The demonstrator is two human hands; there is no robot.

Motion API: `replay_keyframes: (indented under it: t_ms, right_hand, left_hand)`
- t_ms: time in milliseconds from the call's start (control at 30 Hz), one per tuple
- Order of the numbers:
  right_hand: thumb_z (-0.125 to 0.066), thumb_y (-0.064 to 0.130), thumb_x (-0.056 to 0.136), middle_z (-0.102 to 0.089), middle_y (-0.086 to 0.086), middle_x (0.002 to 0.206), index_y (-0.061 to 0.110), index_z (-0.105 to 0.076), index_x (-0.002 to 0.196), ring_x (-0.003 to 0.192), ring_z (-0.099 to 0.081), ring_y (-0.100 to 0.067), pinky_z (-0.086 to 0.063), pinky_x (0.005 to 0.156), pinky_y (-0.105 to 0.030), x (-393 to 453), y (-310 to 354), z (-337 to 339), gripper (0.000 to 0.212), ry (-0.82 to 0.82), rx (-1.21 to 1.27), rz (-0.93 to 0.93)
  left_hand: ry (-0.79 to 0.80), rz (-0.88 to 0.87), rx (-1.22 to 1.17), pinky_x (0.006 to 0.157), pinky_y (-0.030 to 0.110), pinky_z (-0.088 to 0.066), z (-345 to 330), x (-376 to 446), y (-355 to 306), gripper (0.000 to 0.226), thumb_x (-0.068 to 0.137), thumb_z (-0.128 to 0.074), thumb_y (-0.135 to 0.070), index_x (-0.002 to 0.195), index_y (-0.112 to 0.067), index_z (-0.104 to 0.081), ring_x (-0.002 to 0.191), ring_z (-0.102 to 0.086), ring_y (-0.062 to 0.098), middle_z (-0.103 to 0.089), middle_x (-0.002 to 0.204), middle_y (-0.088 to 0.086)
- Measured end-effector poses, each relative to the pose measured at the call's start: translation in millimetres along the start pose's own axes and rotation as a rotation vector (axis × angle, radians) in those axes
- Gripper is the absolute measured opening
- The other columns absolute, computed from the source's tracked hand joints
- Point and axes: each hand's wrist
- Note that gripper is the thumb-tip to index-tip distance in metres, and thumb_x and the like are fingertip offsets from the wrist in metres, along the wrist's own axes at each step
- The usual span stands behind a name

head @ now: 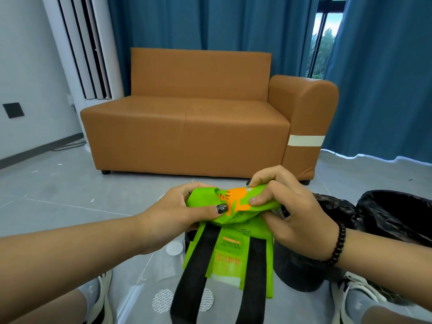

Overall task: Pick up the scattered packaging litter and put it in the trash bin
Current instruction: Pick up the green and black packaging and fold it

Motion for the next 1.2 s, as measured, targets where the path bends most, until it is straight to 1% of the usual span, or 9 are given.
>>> replay_keyframes:
  t_ms: [67,200,300,367,567,700,833,1000,1200]
  right_hand:
    - [-0.056,-0.008,0.069,-0.049,-0.005,0.115,0.017,-0.056,0.098,0.106,-0.053,-0.017,-0.046,0.078,-0.033,0,1,0,0.038,0.037,0.038,-0.071]
    - [-0.062,0.020,0.071,-0.042,0.000,0.132,0.024,-0.046,0.126,0.123,-0.045,-0.010,-0.046,0.091,-0.019,-5,0,4,0.058,0.150,0.226,-0.294]
    - [-0.072,0.051,0.068,-0.049,0.010,0.128,0.042,-0.040,0.129,0.112,-0.057,-0.016,-0.056,0.082,-0.037,-6,-3,0,0.069,0.167,0.492,-0.540]
    - [-0.071,0.063,0.064,-0.056,0.012,0.117,0.043,-0.047,0.122,0.106,-0.061,-0.017,-0.058,0.075,-0.044,-7,-6,-3,0.066,0.163,0.560,-0.618]
    - [-0.074,0.032,0.066,-0.059,0.006,0.115,0.032,-0.059,0.101,0.106,-0.060,-0.020,-0.057,0.076,-0.048,-2,-6,-4,0.037,-0.008,0.524,-0.526]
    - [-0.069,0.018,0.067,-0.060,0.000,0.115,0.023,-0.061,0.098,0.117,-0.055,-0.017,-0.056,0.078,-0.047,0,-11,0,0.032,-0.069,0.419,-0.416]
    - [-0.070,0.003,0.069,-0.060,-0.005,0.114,0.008,-0.061,0.091,0.115,-0.054,-0.017,-0.054,0.078,-0.040,-2,-11,-1,0.025,-0.077,0.252,-0.315]
    - [-0.070,-0.007,0.074,-0.058,-0.016,0.114,-0.003,-0.062,0.087,0.109,-0.057,-0.024,-0.052,0.078,-0.036,-1,-13,3,0.016,-0.042,-0.003,-0.014]
    - [-0.063,0.005,0.086,-0.055,-0.022,0.118,0.008,-0.055,0.100,0.110,-0.056,-0.032,-0.053,0.078,-0.038,-1,-20,6,0.017,0.051,-0.182,0.185]
  left_hand:
    - [-0.041,-0.048,0.047,0.085,0.037,-0.057,-1,1,0,0.049,0.066,-0.084,-0.012,0.110,-0.010,-0.064,0.092,-0.070,0.027,-0.073,0.103,0.014]
    - [-0.109,-0.150,0.112,0.070,0.029,-0.059,0,3,-2,0.049,0.062,-0.076,-0.015,0.109,-0.013,-0.064,0.083,-0.070,0.020,-0.074,0.094,0.007]
    - [-0.138,-0.213,0.153,0.058,0.019,-0.053,1,4,-3,0.044,0.064,-0.077,-0.011,0.106,-0.014,-0.065,0.073,-0.069,0.012,-0.074,0.086,0.000]
    - [-0.137,-0.221,0.175,0.066,0.023,-0.057,2,5,-2,0.047,0.062,-0.077,-0.013,0.107,-0.015,-0.065,0.079,-0.070,0.015,-0.074,0.090,0.001]
    - [-0.183,-0.192,0.091,0.074,0.022,-0.056,-5,8,4,0.060,0.063,-0.076,-0.026,0.117,-0.016,-0.054,0.090,-0.070,0.011,-0.071,0.105,0.002]
    - [-0.066,-0.049,0.034,0.100,0.050,-0.046,-8,8,7,0.071,0.067,-0.080,-0.049,0.123,-0.017,-0.053,0.110,-0.064,0.027,-0.067,0.118,0.010]
    - [0.025,0.031,-0.104,0.088,0.041,-0.055,-13,7,2,0.036,0.085,-0.065,-0.041,0.111,-0.017,-0.064,0.103,-0.068,0.026,-0.070,0.114,0.011]
    - [0.114,0.173,-0.167,0.075,0.038,-0.057,-14,9,-1,0.057,0.083,-0.047,-0.063,0.125,-0.026,-0.060,0.104,-0.067,0.027,-0.067,0.122,0.005]
    - [-0.007,0.106,-0.171,0.084,0.043,-0.056,-12,13,-1,0.055,0.079,-0.064,-0.044,0.121,-0.008,-0.061,0.108,-0.062,0.037,-0.064,0.121,0.020]
Point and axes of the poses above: each hand's wrist, its own x-axis towards the middle knuckle, its own z-axis out of the back of the hand, y = z × x
